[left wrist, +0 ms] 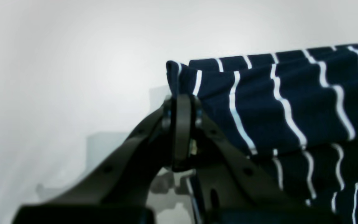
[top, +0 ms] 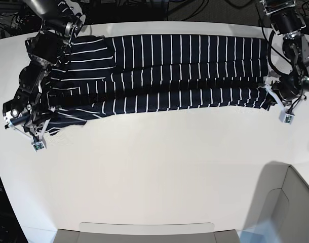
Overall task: Fold the T-shirt properly
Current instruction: 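Lay the folded hem down and open both grippers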
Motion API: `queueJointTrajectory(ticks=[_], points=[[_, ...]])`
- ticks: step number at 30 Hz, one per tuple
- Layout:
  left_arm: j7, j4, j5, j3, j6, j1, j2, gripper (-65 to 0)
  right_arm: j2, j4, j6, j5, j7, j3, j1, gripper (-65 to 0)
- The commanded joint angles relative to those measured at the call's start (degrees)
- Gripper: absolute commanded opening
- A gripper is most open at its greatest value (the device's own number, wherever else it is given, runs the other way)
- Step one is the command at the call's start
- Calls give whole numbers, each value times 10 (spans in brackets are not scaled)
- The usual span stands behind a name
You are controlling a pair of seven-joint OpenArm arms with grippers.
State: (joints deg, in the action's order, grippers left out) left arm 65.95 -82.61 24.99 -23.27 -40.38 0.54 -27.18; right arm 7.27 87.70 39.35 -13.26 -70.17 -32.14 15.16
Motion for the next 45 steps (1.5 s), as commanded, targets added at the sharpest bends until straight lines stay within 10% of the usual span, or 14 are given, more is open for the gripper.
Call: queueJointTrajectory(ticks=[1,45], points=[[-2,-13,-9,-5,4,-1,-13,-650,14,16,6,-16,-1,-2,7,-650],[99,-177,-11,-11,4,-168,-10,-650,51,217,6,-13,-93,63,-221,-650]])
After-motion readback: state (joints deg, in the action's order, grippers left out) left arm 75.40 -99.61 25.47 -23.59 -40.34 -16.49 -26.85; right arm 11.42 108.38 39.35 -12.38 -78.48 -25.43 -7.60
